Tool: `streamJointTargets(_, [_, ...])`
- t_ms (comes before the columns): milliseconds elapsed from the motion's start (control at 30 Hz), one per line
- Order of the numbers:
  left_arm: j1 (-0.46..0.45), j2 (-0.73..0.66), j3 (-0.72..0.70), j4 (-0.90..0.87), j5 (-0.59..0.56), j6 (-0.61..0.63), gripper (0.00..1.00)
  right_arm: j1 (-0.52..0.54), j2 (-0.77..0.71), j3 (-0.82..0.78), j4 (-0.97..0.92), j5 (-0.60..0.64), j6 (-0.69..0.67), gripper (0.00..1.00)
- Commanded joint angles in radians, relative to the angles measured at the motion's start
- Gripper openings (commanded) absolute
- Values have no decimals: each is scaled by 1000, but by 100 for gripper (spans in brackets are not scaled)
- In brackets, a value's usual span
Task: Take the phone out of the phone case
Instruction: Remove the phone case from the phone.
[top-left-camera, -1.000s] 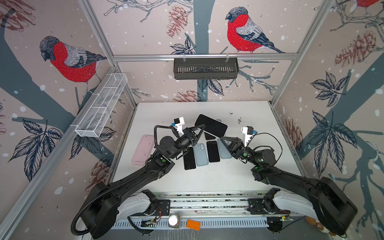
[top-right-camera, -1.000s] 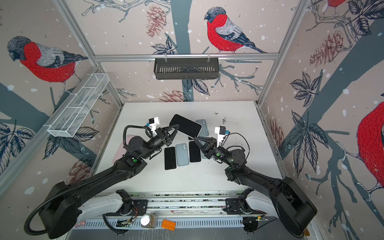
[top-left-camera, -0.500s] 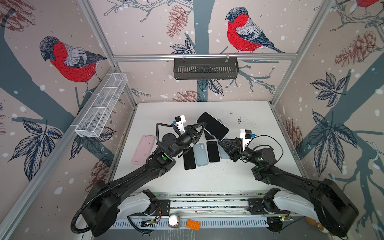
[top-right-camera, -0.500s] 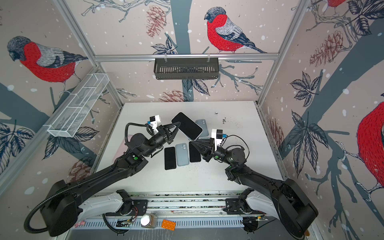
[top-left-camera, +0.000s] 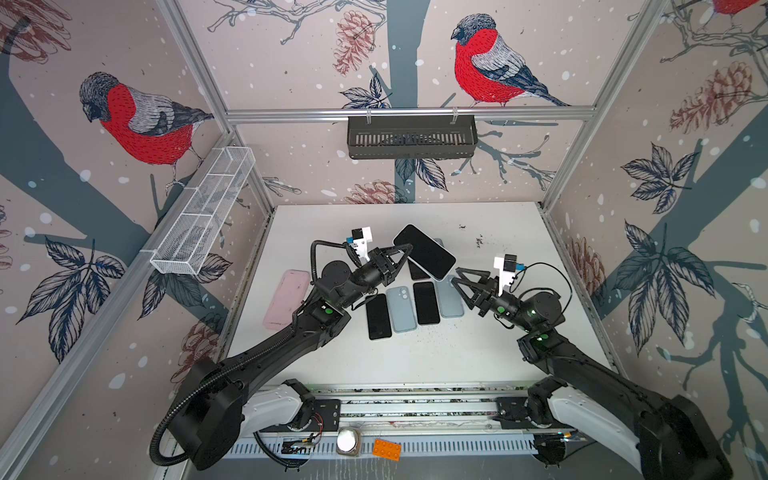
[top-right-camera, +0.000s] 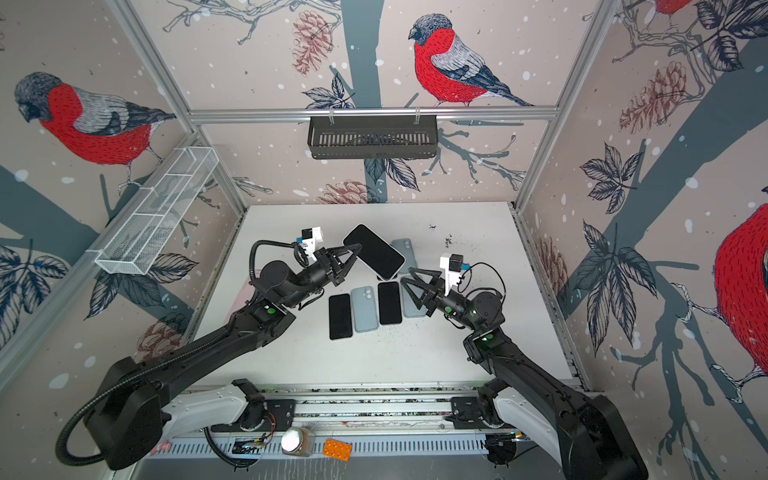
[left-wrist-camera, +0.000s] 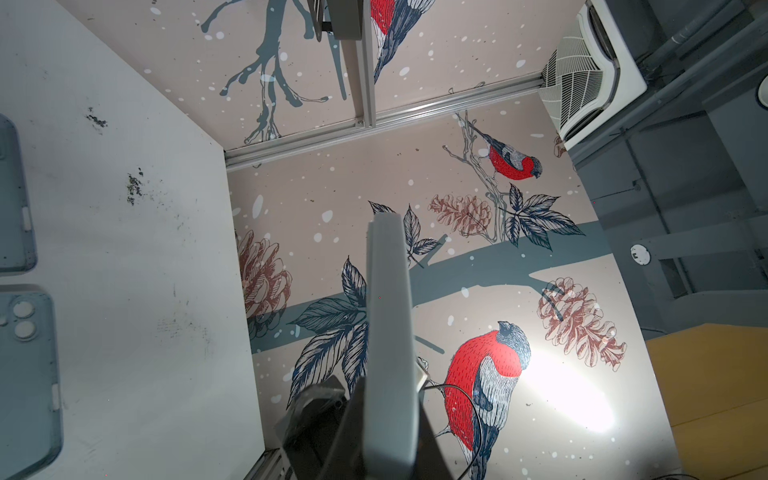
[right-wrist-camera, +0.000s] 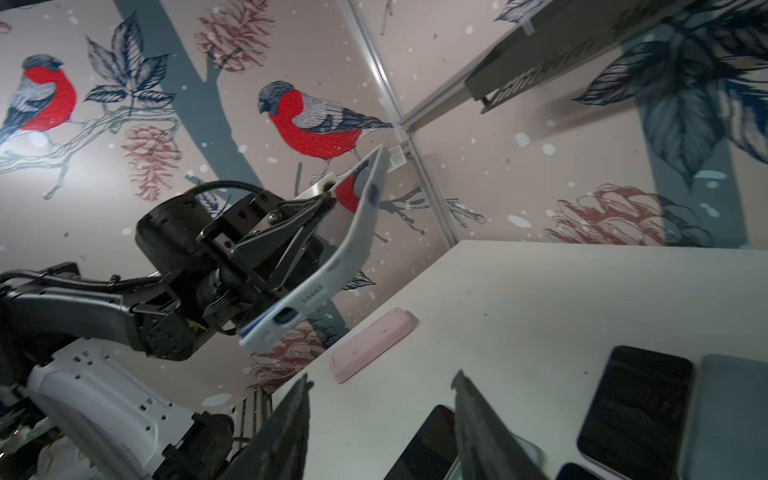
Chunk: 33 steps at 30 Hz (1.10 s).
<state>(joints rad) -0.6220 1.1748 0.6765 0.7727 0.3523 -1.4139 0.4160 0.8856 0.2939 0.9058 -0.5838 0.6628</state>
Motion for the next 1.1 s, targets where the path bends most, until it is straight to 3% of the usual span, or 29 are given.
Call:
streamJointTargets(0, [18,8,-5,77,90,-9,0,-49,-72,4,-114,43,97,65])
streamJointTargets(167, [19,44,-11,141,139,-10,0,-79,-68,120,-161,-73,193,69])
streamJointTargets(333, [20,74,-29,233,155,-45,0,-78,27,164,-61,-161,316,66])
streamJointTargets(700, [18,74,-33,250,151,-43,0,-50,97,128,61,-183,393,55])
streamJointTargets(1067, [14,76,-43,282,142,-45,0,-45,145,110,172,-179,474,22])
